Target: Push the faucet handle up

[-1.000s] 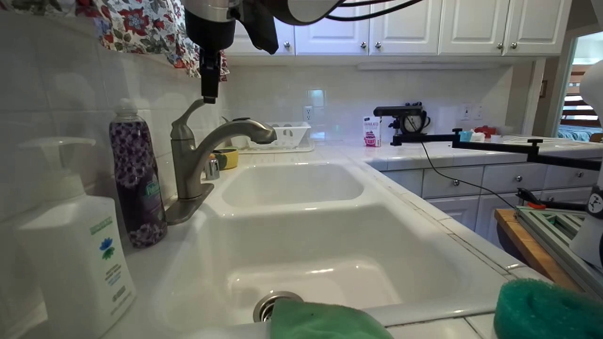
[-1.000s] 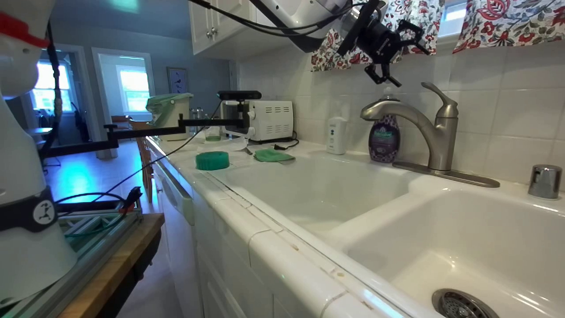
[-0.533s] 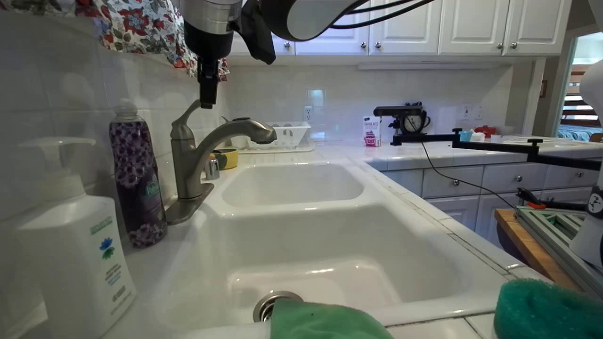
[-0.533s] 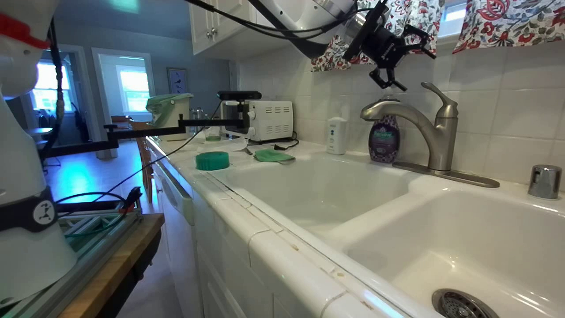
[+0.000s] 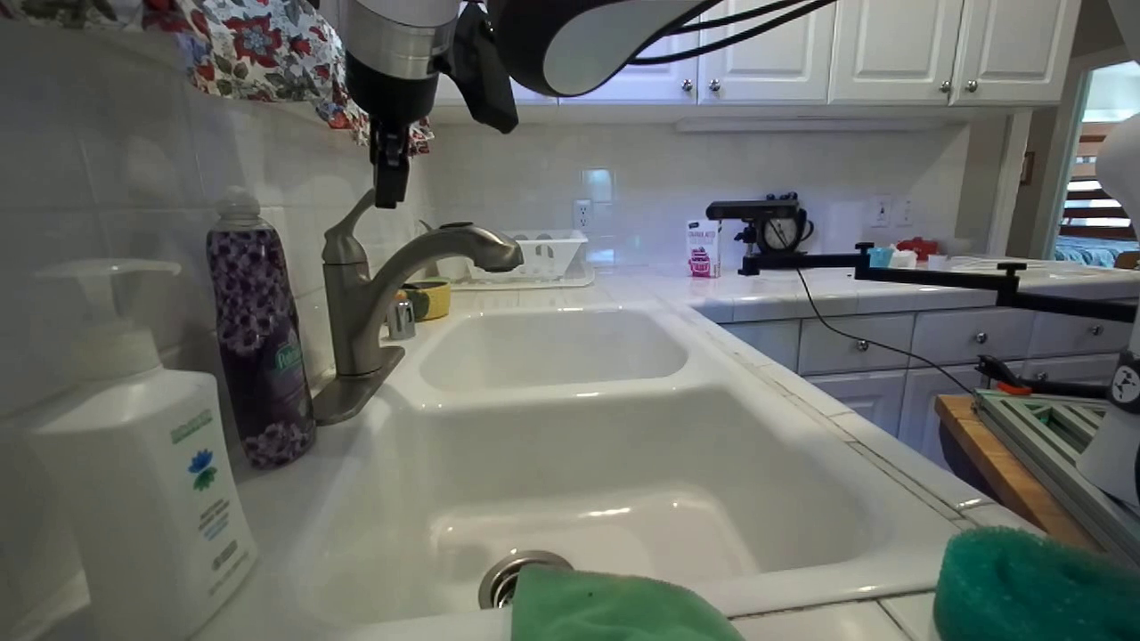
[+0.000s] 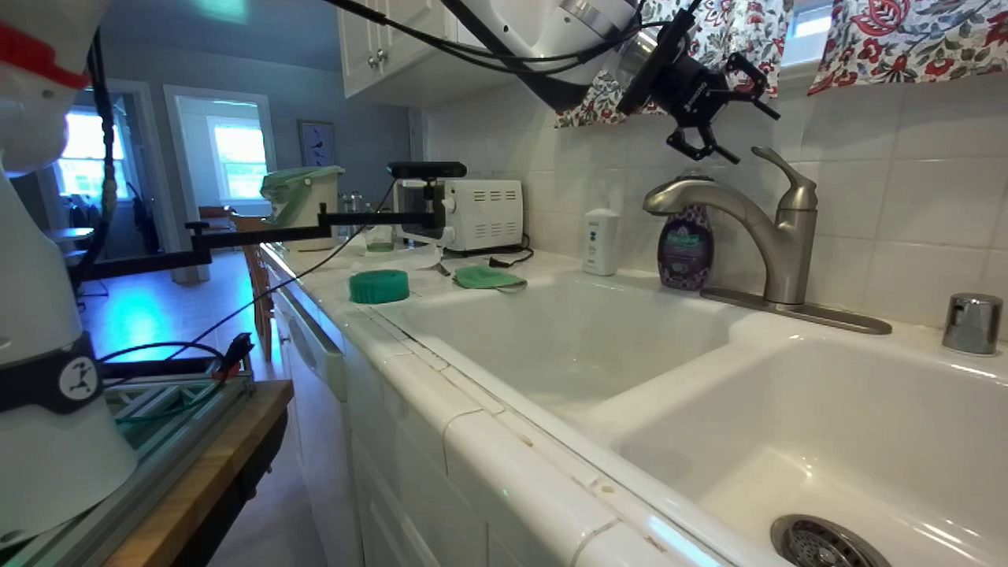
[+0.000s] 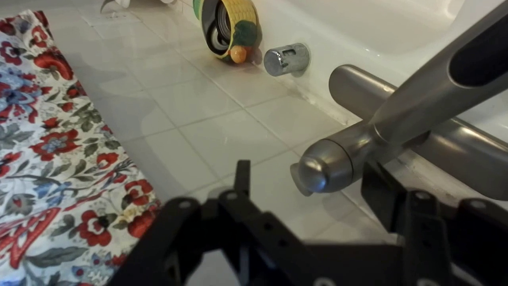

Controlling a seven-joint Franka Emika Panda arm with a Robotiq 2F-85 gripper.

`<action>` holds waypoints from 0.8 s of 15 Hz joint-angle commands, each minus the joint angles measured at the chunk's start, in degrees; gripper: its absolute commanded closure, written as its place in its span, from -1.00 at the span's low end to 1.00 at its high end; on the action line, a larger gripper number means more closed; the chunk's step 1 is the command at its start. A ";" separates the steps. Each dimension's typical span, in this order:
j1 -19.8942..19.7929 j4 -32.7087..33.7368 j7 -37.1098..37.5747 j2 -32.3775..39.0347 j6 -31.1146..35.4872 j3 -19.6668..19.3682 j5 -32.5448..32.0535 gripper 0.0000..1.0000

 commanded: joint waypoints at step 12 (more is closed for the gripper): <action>0.12 1.05 -1.13 1.72 3.43 -1.22 -1.54 0.66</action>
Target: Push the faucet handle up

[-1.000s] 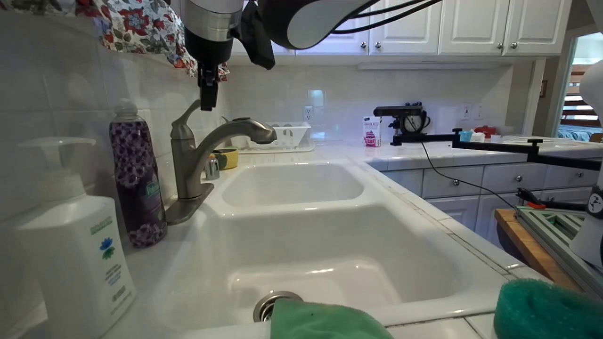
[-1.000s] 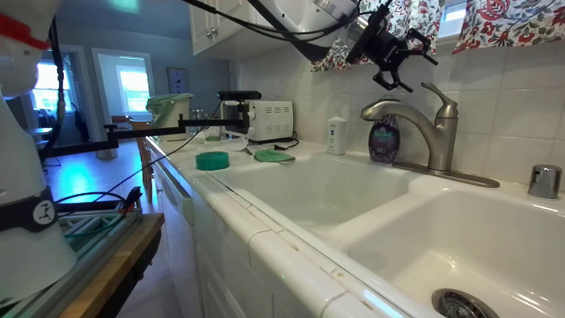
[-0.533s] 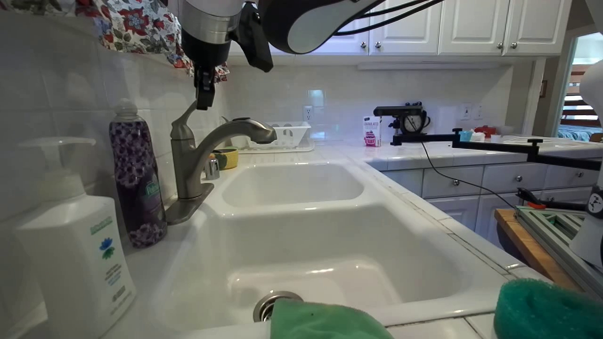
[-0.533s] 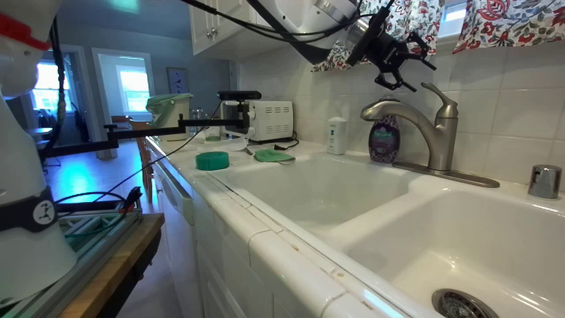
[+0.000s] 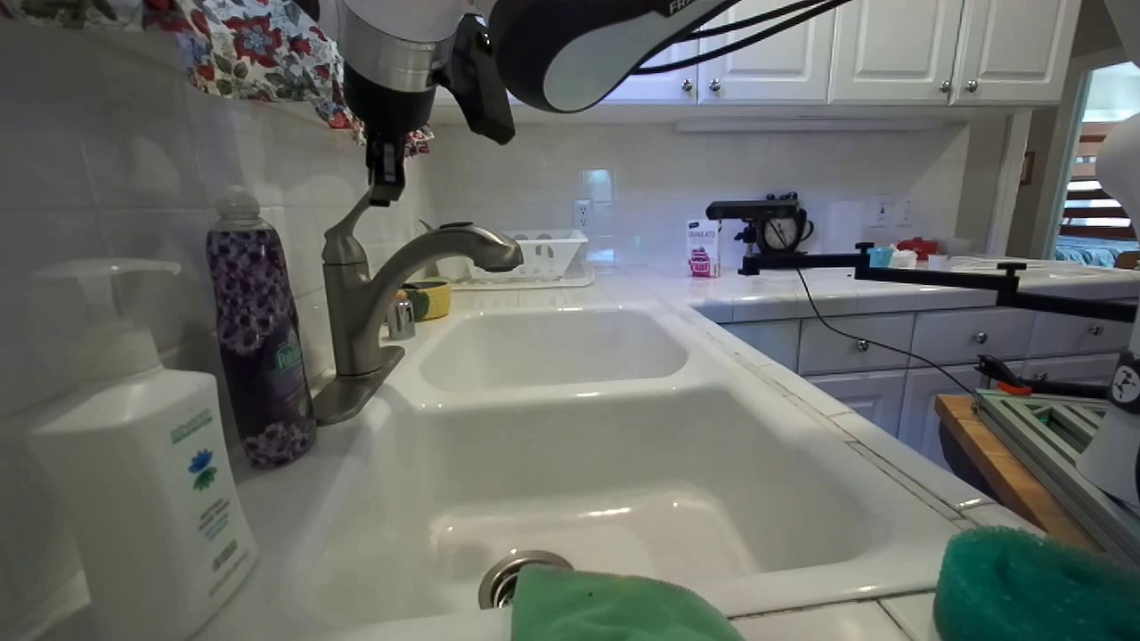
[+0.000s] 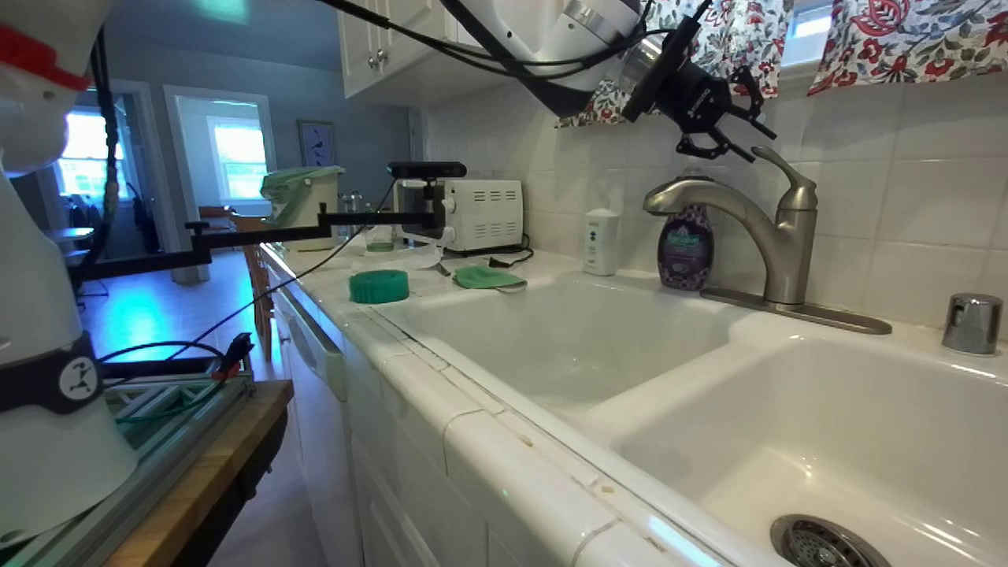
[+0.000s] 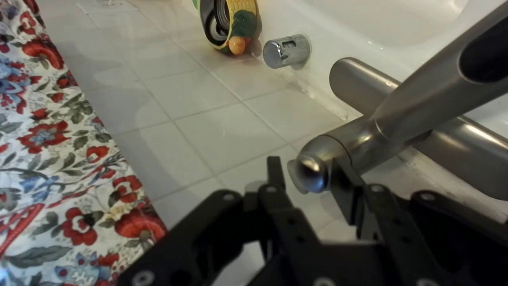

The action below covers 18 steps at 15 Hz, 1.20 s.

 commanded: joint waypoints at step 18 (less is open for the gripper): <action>0.00 0.48 -0.96 -0.77 1.56 -0.38 -0.97 0.90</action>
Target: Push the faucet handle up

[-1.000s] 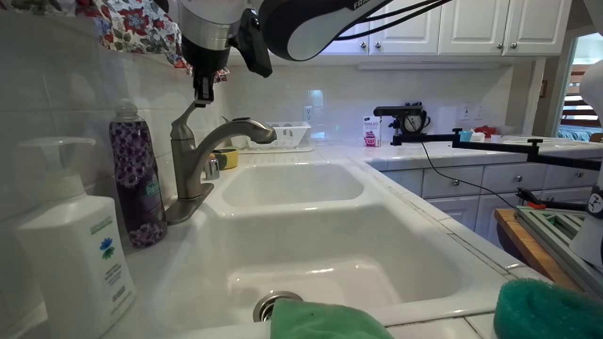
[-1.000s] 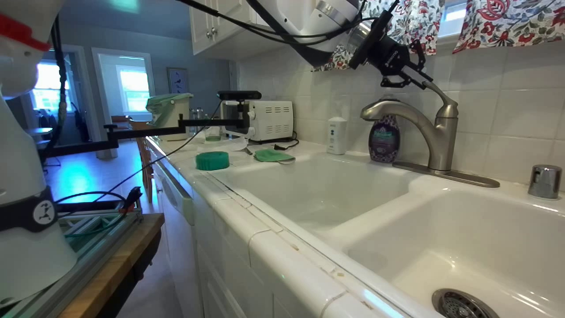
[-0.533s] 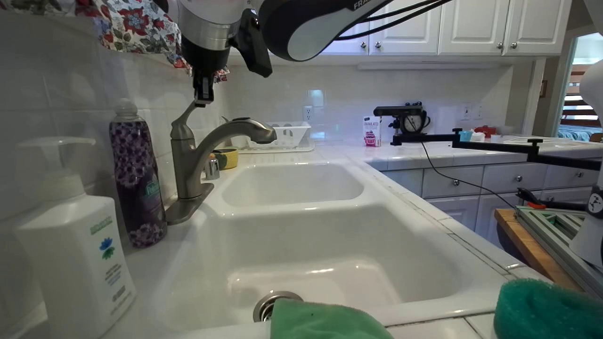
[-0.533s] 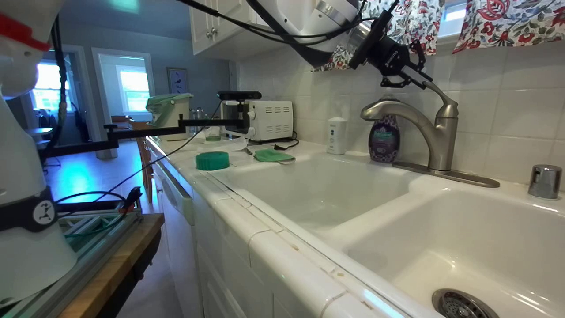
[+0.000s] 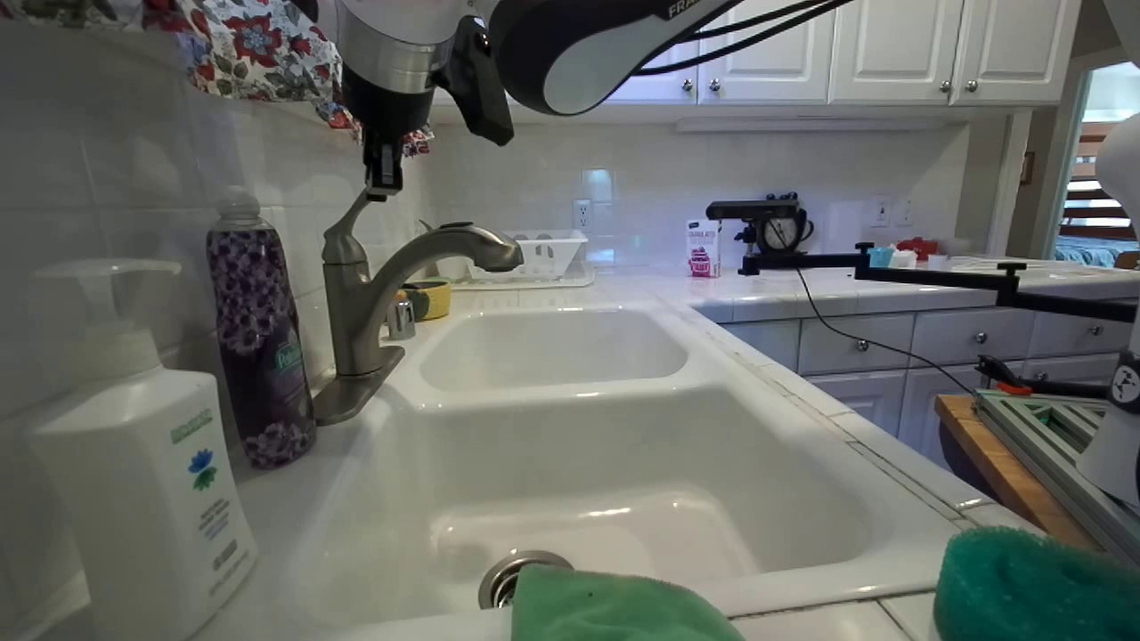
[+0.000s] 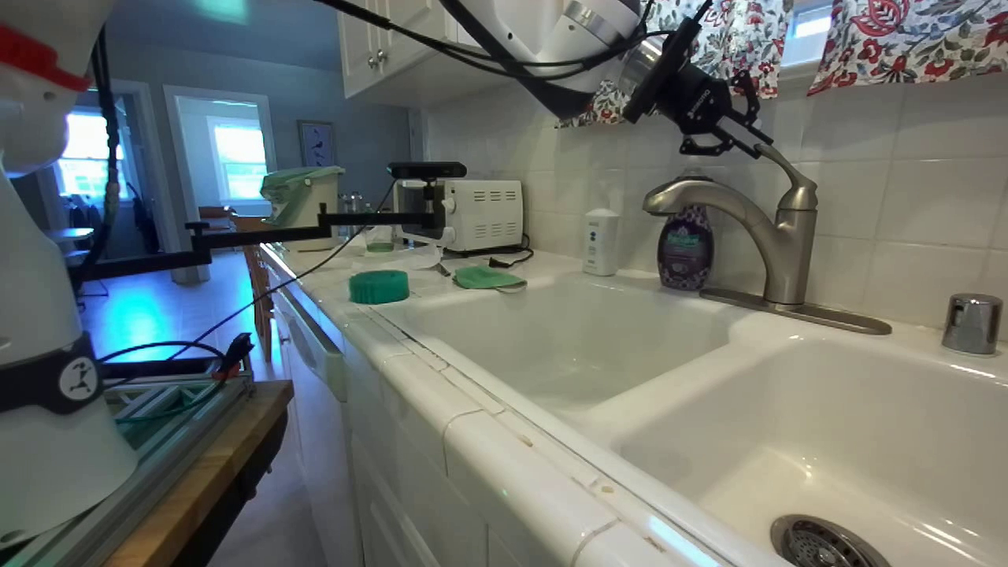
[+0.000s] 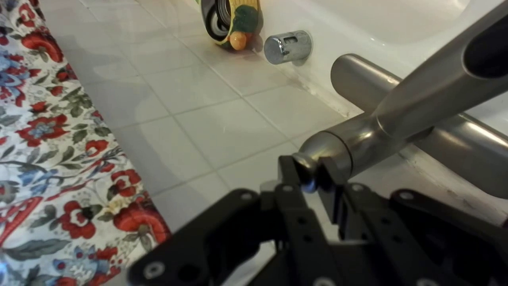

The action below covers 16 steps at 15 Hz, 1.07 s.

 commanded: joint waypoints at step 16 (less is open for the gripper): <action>-2.51 2.53 -3.67 -0.77 5.62 -1.42 2.19 0.90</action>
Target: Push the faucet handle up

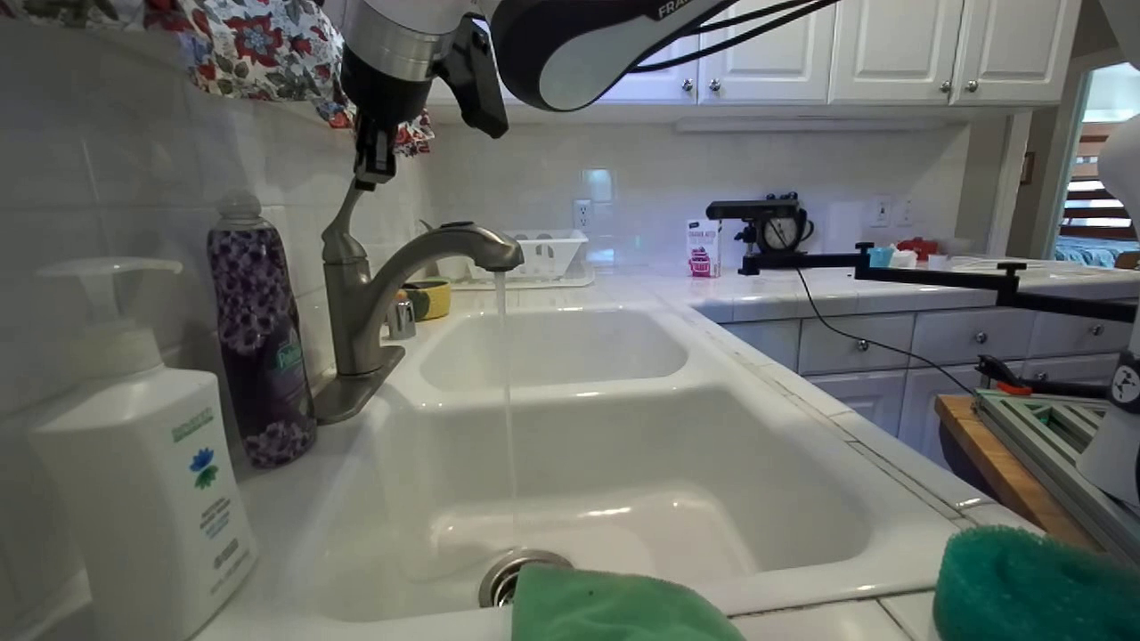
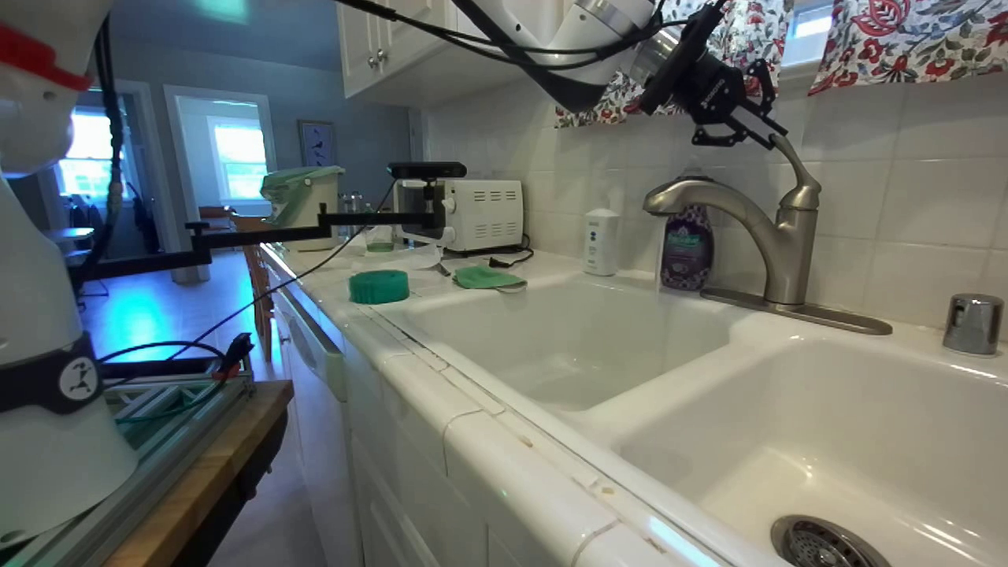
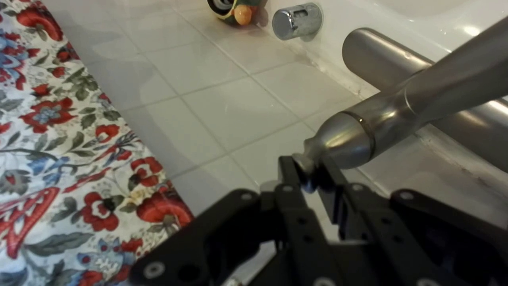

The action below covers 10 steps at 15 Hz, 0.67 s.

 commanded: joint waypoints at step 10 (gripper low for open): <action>-1.21 2.75 -3.16 -0.78 1.40 -2.15 3.43 0.90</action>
